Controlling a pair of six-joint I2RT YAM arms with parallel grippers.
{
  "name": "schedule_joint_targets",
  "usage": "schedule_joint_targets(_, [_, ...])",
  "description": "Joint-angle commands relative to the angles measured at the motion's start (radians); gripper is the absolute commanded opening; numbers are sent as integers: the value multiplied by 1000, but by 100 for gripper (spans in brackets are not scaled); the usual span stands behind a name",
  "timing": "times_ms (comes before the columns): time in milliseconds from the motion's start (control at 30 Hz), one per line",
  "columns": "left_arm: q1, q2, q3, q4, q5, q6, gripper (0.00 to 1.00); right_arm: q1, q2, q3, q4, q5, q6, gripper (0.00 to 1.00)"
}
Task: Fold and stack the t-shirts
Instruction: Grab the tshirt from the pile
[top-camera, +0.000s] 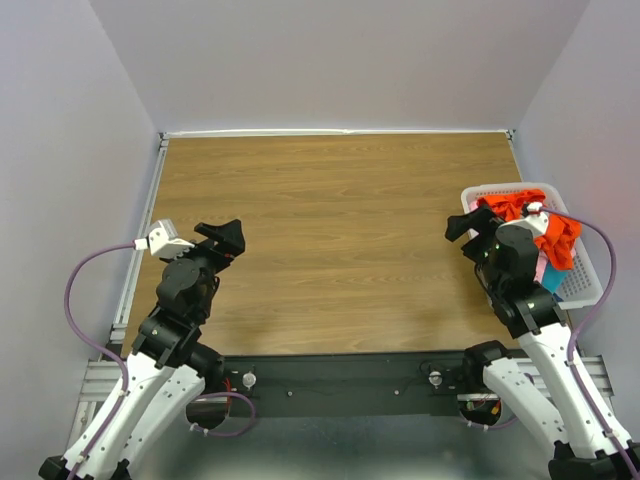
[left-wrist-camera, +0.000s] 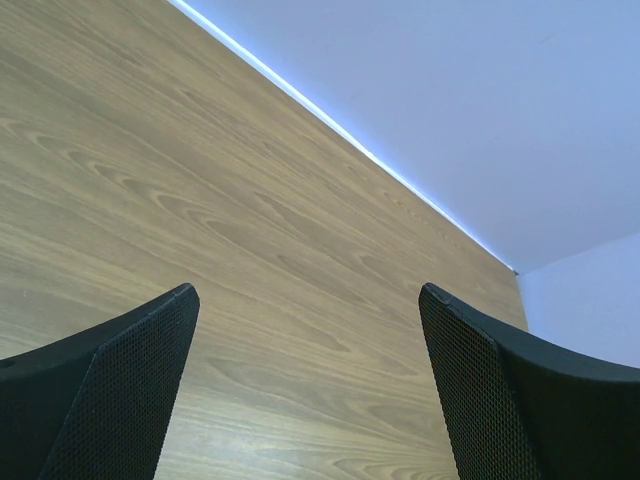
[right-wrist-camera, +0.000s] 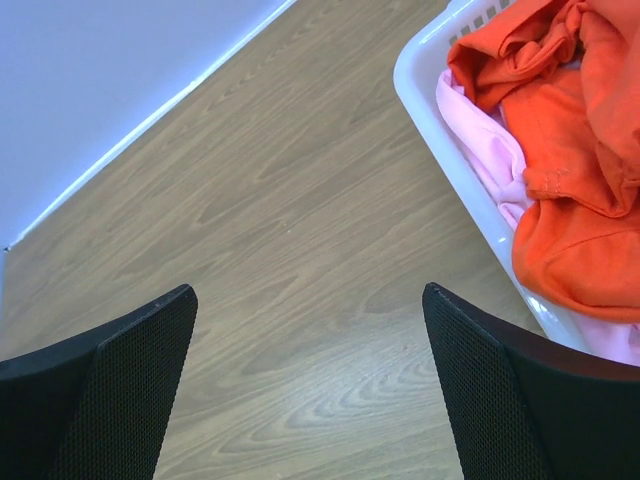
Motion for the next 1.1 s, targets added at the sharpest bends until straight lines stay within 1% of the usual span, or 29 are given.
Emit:
schedule_joint_targets(0, [3, 10, -3, 12, -37, -5, 98, -3, -6, -17, 28, 105, 15, 100])
schedule_joint_targets(133, [3, 24, -18, 34, -26, 10, 98, -2, 15, -9, 27, 211, 35, 100])
schedule_joint_targets(267, [3, 40, -32, 55, -28, 22, 98, -3, 114, 70, 5, 311, -29, 100])
schedule_joint_targets(300, [3, 41, -35, 55, -28, 27, 98, -3, 185, 119, -34, 384, -25, 100])
schedule_joint_targets(367, [3, 44, -38, 57, -25, 27, 98, -15, 262, 176, -76, 467, -25, 100])
schedule_joint_targets(400, [3, 43, -39, 57, -23, 27, 98, -30, 329, 201, -114, 496, -35, 100])
schedule_joint_targets(467, [3, 41, -46, 60, -19, 27, 98, -81, 392, 270, -148, 493, -37, 100])
schedule_joint_targets(533, [3, 40, -49, 63, -20, 28, 98, -109, 458, 294, -209, 512, -19, 100])
schedule_joint_targets(600, [3, 37, -52, 63, -16, 28, 98, -153, 506, 330, -280, 562, 26, 100])
schedule_joint_targets(733, [3, 35, -58, 78, 3, 31, 98, -244, 547, 344, -306, 576, 8, 100])
schedule_joint_targets(800, [3, 41, -59, 80, 3, 33, 98, -291, 567, 338, -309, 563, 21, 100])
schedule_joint_targets(867, [3, 46, -58, 80, 1, 33, 98, -308, 590, 333, -309, 559, 49, 100])
schedule_joint_targets(1033, [3, 46, -56, 78, 14, 36, 98, -336, 659, 328, -309, 532, 67, 91])
schedule_joint_targets(1067, [5, 43, -56, 77, 12, 35, 98, -342, 678, 327, -309, 529, 77, 85])
